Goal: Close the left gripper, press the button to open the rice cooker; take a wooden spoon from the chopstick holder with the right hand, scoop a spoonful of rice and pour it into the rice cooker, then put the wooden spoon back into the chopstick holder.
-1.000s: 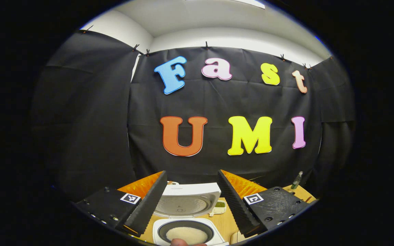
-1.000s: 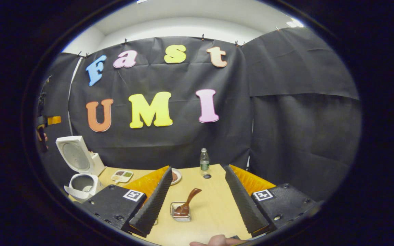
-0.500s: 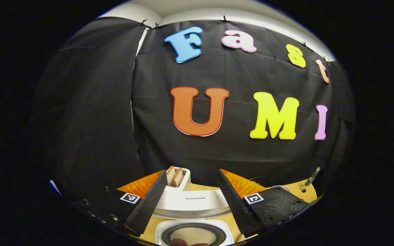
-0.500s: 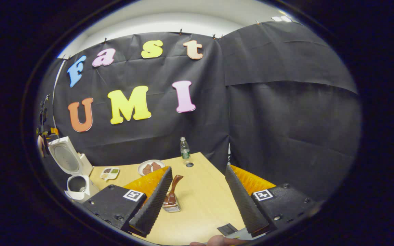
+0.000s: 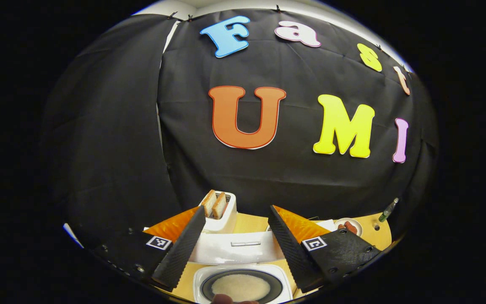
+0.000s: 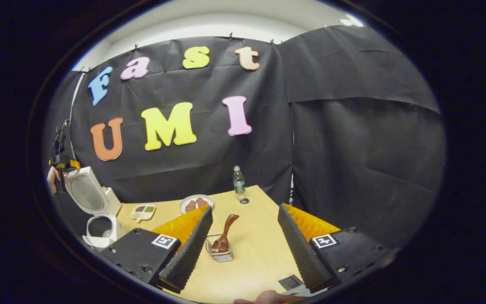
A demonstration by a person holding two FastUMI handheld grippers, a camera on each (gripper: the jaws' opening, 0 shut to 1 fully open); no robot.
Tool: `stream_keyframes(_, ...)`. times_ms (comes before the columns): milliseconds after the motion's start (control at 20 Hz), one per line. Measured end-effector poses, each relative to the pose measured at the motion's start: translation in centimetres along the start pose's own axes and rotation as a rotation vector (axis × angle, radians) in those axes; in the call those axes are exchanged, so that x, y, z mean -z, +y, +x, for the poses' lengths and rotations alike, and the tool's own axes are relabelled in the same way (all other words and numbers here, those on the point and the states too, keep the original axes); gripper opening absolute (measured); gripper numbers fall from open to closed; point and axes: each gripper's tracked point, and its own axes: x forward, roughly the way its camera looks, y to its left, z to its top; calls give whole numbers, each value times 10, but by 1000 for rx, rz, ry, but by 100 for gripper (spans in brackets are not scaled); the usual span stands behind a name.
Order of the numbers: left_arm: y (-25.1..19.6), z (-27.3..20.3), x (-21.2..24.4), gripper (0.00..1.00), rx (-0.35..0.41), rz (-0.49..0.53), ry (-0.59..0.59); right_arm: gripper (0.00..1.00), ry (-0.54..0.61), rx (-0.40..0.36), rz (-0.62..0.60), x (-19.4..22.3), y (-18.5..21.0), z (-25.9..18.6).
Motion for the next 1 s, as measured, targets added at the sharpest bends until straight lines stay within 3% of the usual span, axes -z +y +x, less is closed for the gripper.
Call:
stream_keyframes(350,-8,-47,35,97,32,-14,101,99,38,-128,3,8,35,29)
stream_keyframes(650,-15,-84,105,96,56,-40,230,100,96,-236,-28,29,67,42)
stream_keyframes(1000,-23,-112,186,97,62,-31,385,100,132,-266,-45,45,72,36)
